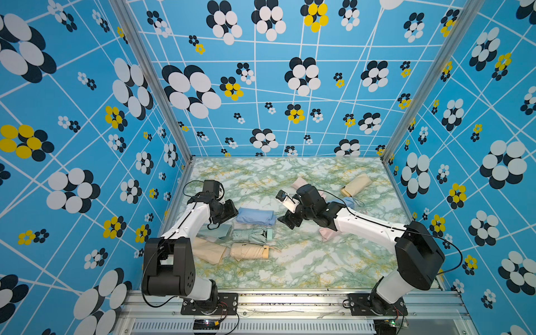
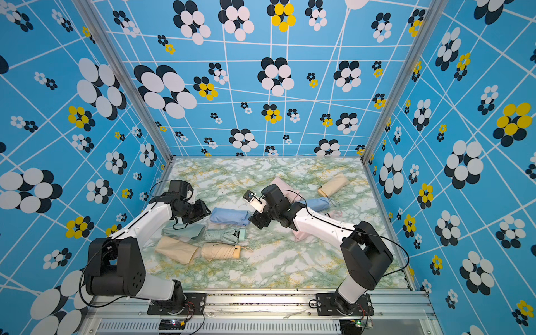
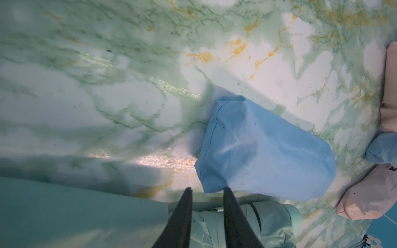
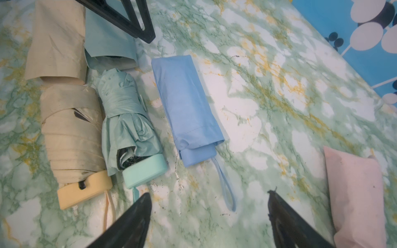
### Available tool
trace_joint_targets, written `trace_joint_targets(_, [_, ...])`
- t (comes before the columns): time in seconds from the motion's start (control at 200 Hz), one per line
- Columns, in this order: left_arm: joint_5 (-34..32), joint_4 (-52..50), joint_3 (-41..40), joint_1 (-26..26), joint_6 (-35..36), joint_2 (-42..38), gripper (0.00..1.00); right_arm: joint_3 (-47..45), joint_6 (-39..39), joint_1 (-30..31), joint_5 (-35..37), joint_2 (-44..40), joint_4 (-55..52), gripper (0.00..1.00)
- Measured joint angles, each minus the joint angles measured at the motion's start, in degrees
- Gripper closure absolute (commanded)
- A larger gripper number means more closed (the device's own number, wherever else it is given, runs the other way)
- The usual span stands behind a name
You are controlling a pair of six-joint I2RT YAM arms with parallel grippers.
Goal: Take umbrellas out of sleeves
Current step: Take out the umbrella from the umbrella sleeve.
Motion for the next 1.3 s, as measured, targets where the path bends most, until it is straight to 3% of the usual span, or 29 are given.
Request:
trace_joint_targets(0.115, [0.1, 0.3, 0.2, 0.0, 0.2, 2.0, 0.65, -1.7, 2.3, 0.0, 0.7, -0.1, 1.0, 0.11])
trace_joint_targets(0.415, [1.2, 0.9, 0.6, 0.0, 0.2, 5.8, 0.71, -3.0, 5.2, 0.0, 1.6, -0.1, 2.4, 0.10])
trace_joint_targets(0.835, [3.6, 1.9, 1.4, 0.0, 0.4, 10.0, 0.87, -3.0, 5.6, 0.0, 2.2, 0.0, 2.7, 0.10])
trace_joint_targets(1.004, [4.5, 2.4, 1.4, 0.0, 0.5, 10.4, 1.00, -3.0, 5.5, 0.0, 2.6, 0.2, 2.7, 0.10])
trace_joint_targets(1.304, [4.7, 2.4, 1.3, 0.0, 0.4, 8.7, 1.00, -2.1, 4.6, 0.0, 2.6, 3.0, 1.3, 0.10])
